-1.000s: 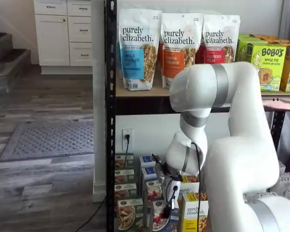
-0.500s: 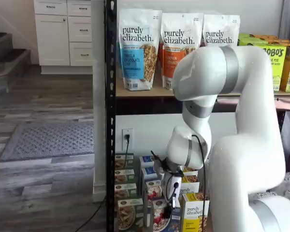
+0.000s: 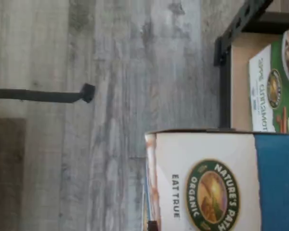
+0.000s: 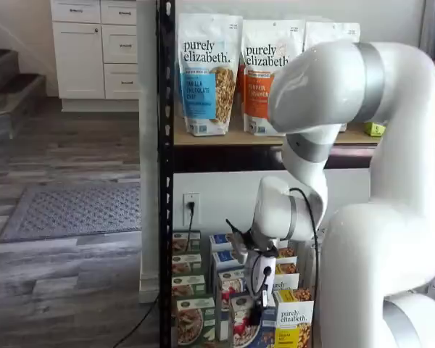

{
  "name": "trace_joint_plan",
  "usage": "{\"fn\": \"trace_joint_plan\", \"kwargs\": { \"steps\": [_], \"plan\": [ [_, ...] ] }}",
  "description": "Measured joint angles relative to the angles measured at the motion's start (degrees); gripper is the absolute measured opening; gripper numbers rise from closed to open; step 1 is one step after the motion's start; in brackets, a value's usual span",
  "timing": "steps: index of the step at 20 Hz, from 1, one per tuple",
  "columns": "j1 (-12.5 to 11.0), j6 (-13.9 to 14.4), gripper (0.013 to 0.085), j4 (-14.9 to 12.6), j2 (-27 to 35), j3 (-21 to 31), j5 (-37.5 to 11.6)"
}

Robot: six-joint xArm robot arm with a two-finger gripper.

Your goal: Pick up the blue and white box that is on the bottom shelf, the second box from the left

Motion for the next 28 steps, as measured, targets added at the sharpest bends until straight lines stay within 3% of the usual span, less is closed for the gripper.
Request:
{"fn": "trace_joint_plan", "kwargs": {
  "steps": [6,14,20,28],
  "plan": [
    [1.1,5.5,0.0490,-4.4,-8.1,4.8,3.7],
    [2.5,7.7,0.0490,-4.5,-20.1,10.4,8.7],
    [3.1,10.4,0.0490,-5.9,-30.5,12.9,16.8],
    [3.1,11.1,0.0490,-5.6,-39.2,14.2,23.5]
  ]
}}
